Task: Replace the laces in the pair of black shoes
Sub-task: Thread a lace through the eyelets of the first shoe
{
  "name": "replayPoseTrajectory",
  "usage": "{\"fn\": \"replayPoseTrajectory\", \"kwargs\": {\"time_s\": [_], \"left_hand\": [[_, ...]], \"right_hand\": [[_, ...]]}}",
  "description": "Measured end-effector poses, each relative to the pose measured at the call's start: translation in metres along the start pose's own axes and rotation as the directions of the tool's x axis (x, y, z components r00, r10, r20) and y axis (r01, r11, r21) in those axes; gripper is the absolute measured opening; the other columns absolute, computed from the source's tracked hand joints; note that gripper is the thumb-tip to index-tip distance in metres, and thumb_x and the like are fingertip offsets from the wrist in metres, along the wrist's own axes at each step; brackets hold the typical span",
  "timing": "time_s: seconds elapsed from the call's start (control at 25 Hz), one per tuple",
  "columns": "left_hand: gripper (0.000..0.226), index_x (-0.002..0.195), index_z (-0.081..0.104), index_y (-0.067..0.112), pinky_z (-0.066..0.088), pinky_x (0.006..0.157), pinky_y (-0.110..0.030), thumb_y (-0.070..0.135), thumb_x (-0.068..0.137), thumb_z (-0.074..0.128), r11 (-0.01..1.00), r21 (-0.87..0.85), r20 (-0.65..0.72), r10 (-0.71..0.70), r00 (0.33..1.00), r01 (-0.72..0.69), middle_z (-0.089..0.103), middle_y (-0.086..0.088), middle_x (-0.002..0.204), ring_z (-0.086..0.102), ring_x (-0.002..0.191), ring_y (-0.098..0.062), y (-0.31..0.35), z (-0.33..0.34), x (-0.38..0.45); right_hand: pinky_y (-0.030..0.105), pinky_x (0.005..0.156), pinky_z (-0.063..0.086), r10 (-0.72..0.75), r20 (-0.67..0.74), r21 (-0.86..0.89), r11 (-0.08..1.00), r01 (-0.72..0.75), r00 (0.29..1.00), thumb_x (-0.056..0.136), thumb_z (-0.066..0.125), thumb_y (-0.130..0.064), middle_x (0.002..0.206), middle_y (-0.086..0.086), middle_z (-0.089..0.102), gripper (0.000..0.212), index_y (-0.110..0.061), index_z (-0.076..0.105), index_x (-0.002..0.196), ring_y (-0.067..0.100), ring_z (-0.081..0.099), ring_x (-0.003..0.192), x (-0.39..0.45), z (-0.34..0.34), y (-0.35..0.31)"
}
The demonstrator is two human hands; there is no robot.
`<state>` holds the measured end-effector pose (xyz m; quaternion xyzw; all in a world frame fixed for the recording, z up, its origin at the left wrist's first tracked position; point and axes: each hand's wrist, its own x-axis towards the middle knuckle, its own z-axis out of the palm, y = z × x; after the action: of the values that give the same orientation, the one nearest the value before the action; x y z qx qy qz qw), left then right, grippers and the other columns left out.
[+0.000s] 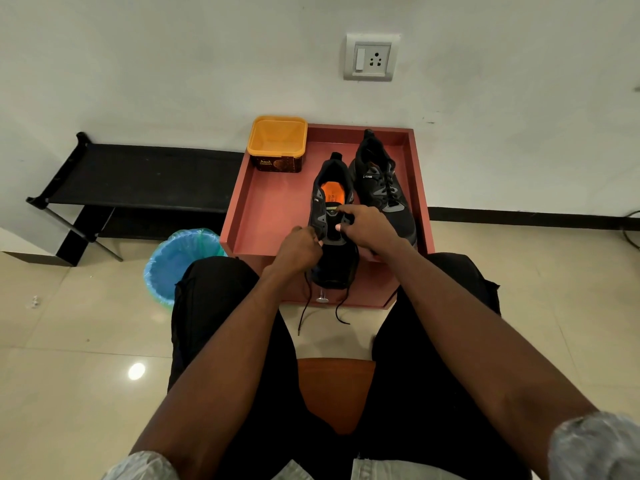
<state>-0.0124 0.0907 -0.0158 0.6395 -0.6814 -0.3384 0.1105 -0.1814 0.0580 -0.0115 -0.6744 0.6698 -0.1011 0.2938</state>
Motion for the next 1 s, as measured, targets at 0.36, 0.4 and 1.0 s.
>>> {"fn": "replayPoseTrajectory", "kwargs": {"time_s": [0.36, 0.4, 1.0], "left_hand": [[0.027, 0.063, 0.049, 0.010, 0.036, 0.059, -0.029, 0.010, 0.088, 0.059, 0.979, -0.154, 0.127, -0.116, 0.985, 0.135, 0.054, -0.008, 0.069, 0.048, 0.065, -0.021, 0.000, -0.016, -0.003], [0.026, 0.066, 0.050, 0.010, 0.036, 0.059, -0.029, 0.013, 0.088, 0.063, 0.980, -0.155, 0.108, -0.111, 0.988, 0.127, 0.055, -0.007, 0.070, 0.049, 0.065, -0.020, -0.002, -0.014, -0.003], [0.017, 0.075, 0.049, 0.008, 0.039, 0.065, -0.029, 0.009, 0.091, 0.056, 0.993, -0.079, 0.017, -0.089, 0.996, 0.090, 0.056, -0.012, 0.079, 0.051, 0.074, -0.024, 0.002, -0.010, -0.004]], "right_hand": [[0.041, 0.100, 0.050, -0.008, 0.009, 0.053, 0.999, 0.007, 1.000, 0.087, 0.067, -0.025, 0.133, 0.004, 0.063, 0.059, -0.034, 0.050, 0.143, 0.026, 0.060, 0.119, -0.005, -0.003, 0.000], [0.040, 0.099, 0.051, -0.011, 0.005, 0.092, 0.996, 0.010, 1.000, 0.084, 0.067, -0.020, 0.130, 0.002, 0.065, 0.063, -0.035, 0.049, 0.143, 0.025, 0.061, 0.117, -0.006, -0.005, 0.001], [0.029, 0.058, 0.033, 0.168, -0.002, 0.011, 0.986, -0.168, 0.986, 0.096, 0.056, -0.015, 0.064, 0.003, 0.042, 0.039, -0.013, 0.037, 0.062, 0.028, 0.051, 0.074, -0.016, 0.000, -0.002]]}}
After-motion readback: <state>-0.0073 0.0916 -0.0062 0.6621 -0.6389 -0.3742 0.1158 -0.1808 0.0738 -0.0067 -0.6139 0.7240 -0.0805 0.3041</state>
